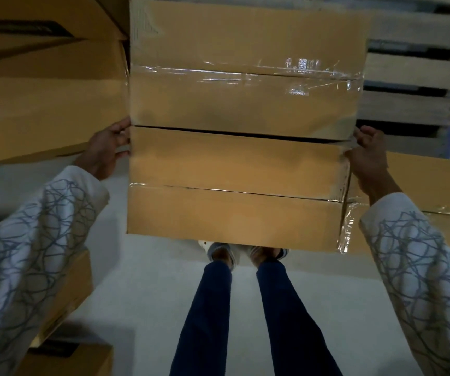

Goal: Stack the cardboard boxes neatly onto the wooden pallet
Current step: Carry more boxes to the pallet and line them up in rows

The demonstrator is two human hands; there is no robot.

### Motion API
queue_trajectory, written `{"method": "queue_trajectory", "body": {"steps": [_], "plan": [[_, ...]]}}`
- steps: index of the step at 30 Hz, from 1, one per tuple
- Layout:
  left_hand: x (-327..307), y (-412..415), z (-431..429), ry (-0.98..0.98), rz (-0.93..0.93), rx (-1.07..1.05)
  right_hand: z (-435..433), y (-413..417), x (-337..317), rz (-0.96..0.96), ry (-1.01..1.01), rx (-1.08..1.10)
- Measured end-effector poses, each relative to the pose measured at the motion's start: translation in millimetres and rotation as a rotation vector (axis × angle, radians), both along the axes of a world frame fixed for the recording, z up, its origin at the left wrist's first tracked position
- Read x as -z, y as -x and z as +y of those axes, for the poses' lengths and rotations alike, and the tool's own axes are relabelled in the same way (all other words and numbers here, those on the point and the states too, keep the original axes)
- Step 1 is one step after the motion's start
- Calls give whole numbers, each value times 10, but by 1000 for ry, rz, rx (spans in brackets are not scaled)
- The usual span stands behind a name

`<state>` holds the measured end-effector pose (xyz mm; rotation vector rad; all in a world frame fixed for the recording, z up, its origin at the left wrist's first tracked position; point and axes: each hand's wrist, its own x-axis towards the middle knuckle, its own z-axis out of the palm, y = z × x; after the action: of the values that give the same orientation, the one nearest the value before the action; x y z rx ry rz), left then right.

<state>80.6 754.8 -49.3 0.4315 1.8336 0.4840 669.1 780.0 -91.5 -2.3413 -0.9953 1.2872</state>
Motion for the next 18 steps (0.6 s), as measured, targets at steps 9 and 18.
{"method": "queue_trajectory", "body": {"steps": [9,18], "plan": [[-5,-152,-9,-20,36,-27,-47,363,-325,-150,8,-35],[54,-339,-62,-57,42,-95,-26,253,-430,-156,7,-159]]}}
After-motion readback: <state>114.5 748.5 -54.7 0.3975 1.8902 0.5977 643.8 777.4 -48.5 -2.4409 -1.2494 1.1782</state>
